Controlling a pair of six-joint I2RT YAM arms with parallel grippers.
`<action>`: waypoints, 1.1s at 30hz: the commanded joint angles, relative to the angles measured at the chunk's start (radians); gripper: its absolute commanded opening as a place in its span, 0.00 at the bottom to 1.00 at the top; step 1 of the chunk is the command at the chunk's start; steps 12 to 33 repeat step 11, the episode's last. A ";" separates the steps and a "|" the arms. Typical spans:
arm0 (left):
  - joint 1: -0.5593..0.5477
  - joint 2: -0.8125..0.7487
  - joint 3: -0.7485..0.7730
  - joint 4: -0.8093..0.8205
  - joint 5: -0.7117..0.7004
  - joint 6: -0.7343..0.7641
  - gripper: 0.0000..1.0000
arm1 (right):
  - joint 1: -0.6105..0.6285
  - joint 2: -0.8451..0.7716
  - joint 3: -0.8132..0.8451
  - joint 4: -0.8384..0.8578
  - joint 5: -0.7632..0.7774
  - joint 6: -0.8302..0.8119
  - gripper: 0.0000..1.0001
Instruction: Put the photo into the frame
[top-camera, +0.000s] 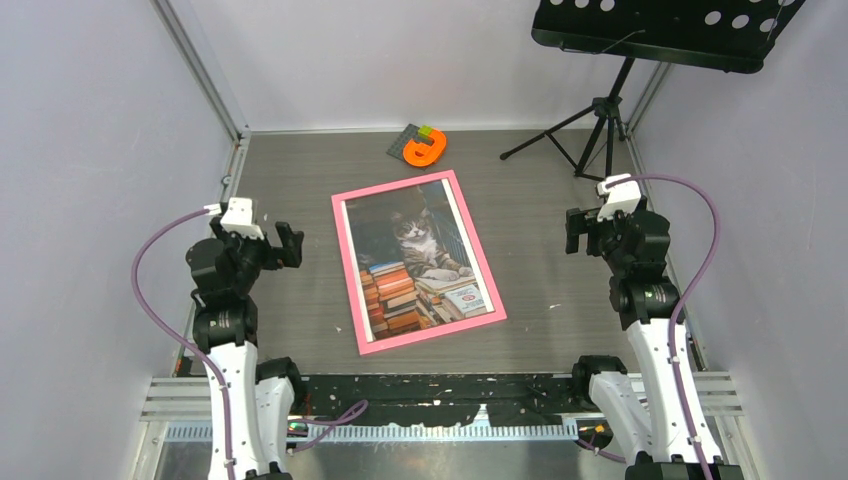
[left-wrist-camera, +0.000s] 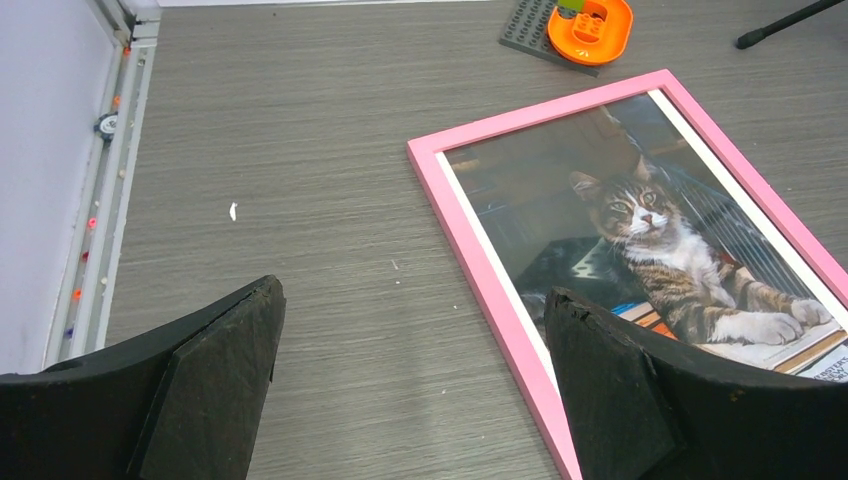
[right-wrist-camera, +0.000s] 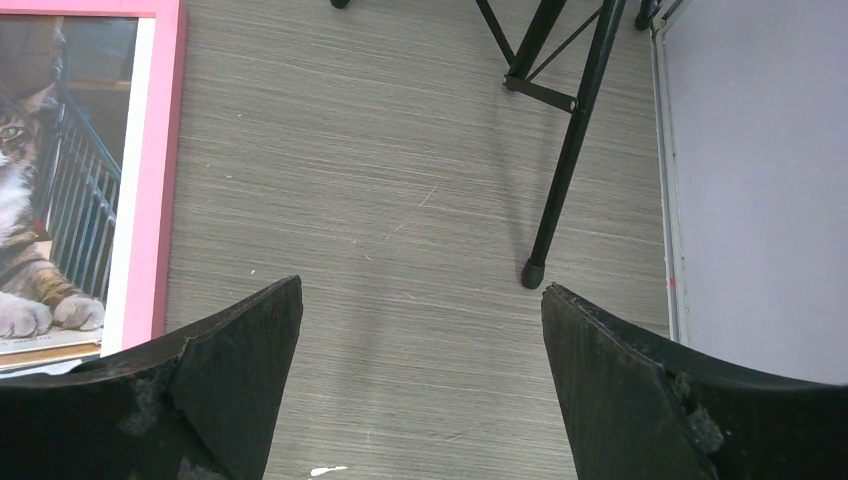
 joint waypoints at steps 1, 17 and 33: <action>0.008 -0.012 -0.003 0.065 0.009 -0.011 1.00 | -0.006 -0.017 -0.002 0.048 -0.004 -0.017 0.96; 0.015 -0.015 -0.009 0.071 0.008 -0.011 1.00 | -0.009 -0.023 -0.001 0.040 -0.022 -0.025 0.96; 0.015 -0.015 -0.009 0.071 0.008 -0.011 1.00 | -0.009 -0.023 -0.001 0.040 -0.022 -0.025 0.96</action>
